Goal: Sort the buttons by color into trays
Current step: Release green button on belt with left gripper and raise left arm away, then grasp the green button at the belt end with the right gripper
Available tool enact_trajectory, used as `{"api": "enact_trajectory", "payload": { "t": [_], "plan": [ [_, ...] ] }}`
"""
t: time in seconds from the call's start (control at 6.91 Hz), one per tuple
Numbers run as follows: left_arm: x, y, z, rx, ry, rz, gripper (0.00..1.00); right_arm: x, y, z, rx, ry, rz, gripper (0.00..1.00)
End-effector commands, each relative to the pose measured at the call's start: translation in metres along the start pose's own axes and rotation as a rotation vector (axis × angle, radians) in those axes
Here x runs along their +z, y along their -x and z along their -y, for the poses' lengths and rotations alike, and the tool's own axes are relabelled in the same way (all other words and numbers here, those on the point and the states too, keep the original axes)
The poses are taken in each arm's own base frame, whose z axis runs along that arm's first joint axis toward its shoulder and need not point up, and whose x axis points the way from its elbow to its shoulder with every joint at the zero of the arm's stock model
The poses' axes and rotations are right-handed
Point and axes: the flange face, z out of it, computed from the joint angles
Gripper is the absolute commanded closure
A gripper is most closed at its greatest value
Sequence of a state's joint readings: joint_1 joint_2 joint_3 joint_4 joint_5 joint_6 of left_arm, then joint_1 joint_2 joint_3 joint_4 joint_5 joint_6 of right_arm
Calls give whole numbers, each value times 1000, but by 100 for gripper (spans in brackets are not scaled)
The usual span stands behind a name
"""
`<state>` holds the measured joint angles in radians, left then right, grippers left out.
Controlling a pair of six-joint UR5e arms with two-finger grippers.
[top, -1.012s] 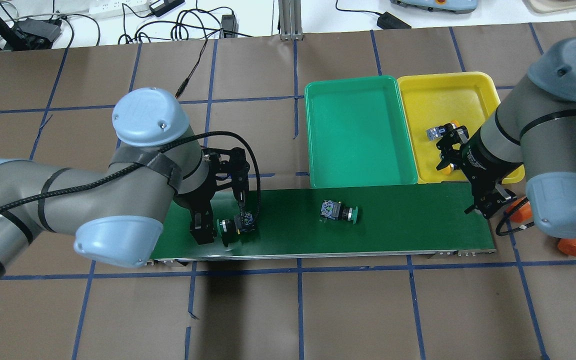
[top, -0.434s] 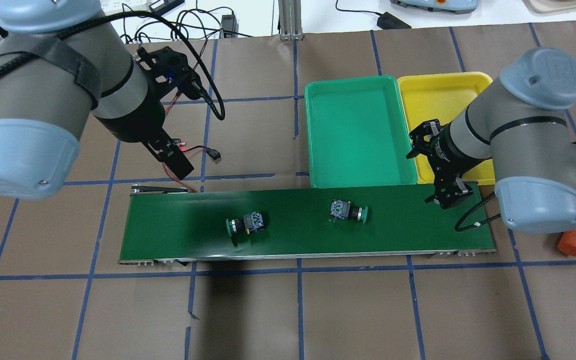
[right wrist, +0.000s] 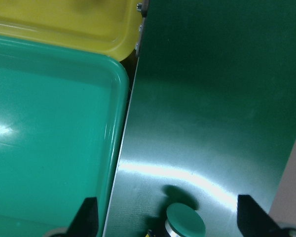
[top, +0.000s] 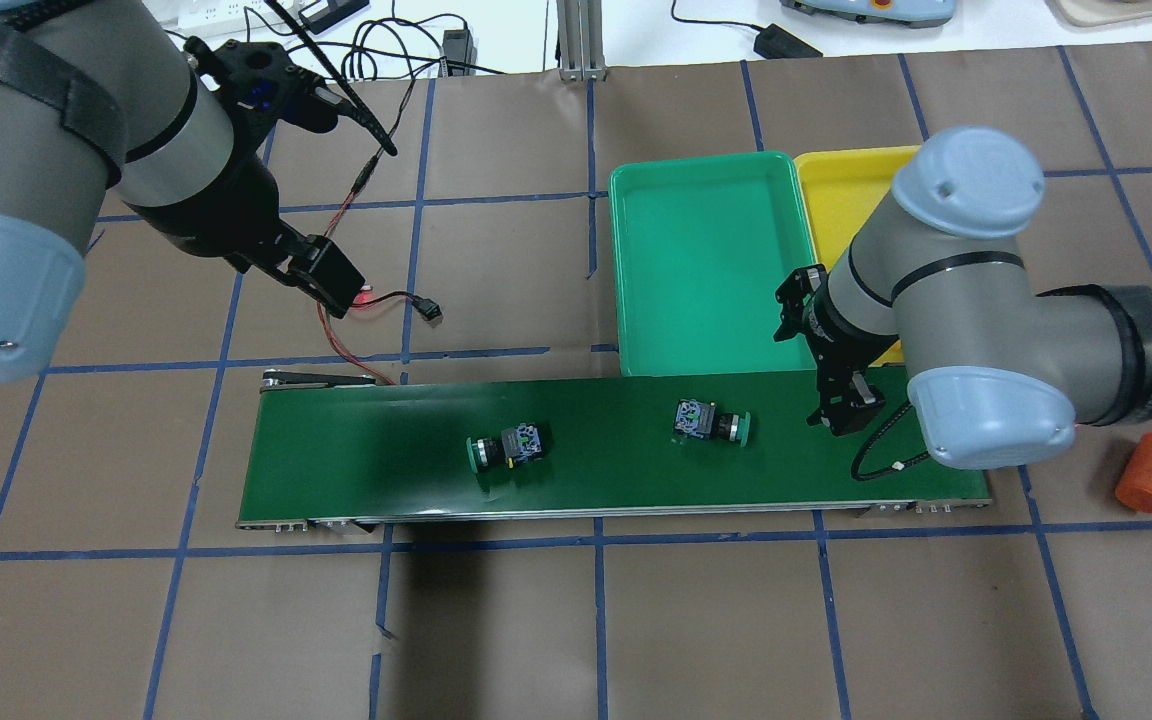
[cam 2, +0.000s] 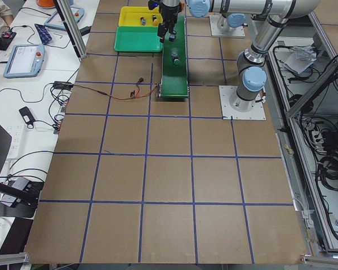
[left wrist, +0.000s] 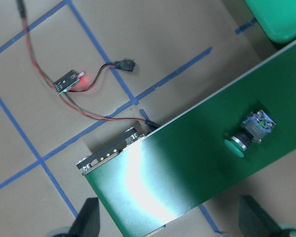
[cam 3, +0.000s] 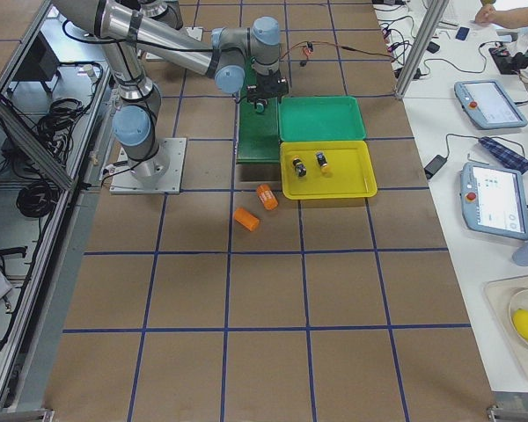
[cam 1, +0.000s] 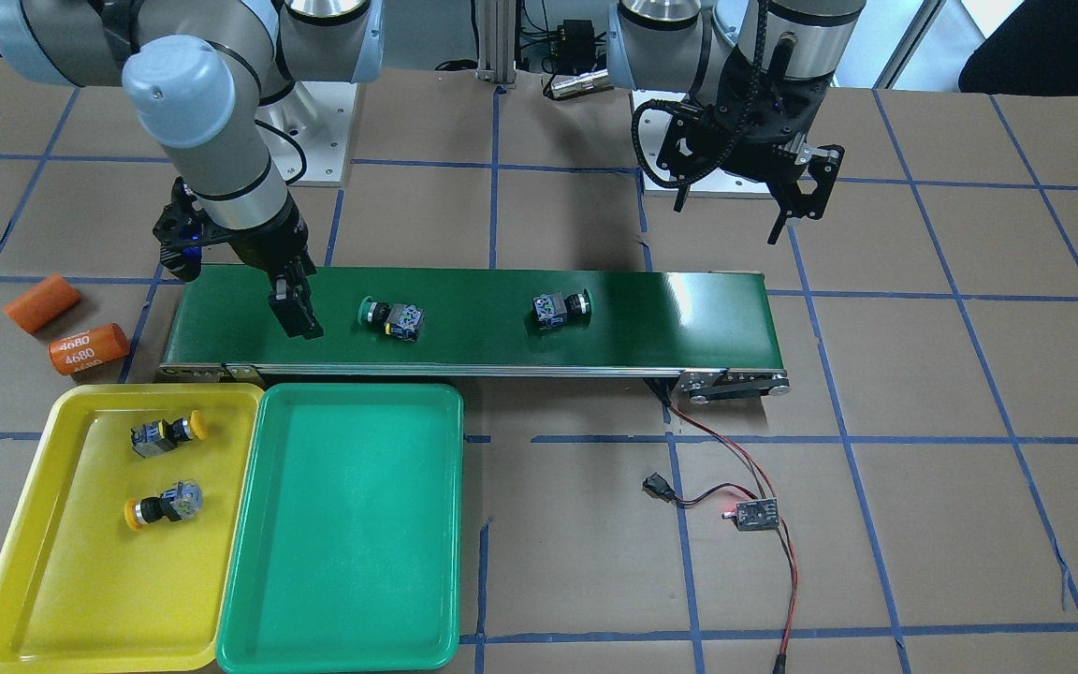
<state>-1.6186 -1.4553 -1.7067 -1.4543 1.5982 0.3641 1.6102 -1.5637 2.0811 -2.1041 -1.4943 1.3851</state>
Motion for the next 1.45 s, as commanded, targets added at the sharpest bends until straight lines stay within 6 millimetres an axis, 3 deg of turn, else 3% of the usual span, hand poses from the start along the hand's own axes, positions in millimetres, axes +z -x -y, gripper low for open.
{"api": "enact_trajectory", "payload": {
  "t": [0.0,0.58,1.01,1.16,1.3],
  "plan": [
    [-4,1,-3,-230,-5,2,0,24,5,-22,-11,-20,-34,0],
    [-10,3,-5,-344,-25,16,0,30,4,-22,-10,-20,-50,0],
    [-7,4,-4,-318,-33,16,0,57,9,-19,-6,-9,-107,0],
    [-5,5,-3,-297,-40,18,0,59,9,-20,-19,3,-110,43],
    [-5,8,-3,-300,-42,18,0,57,10,-21,-24,7,-103,98]
  ]
}}
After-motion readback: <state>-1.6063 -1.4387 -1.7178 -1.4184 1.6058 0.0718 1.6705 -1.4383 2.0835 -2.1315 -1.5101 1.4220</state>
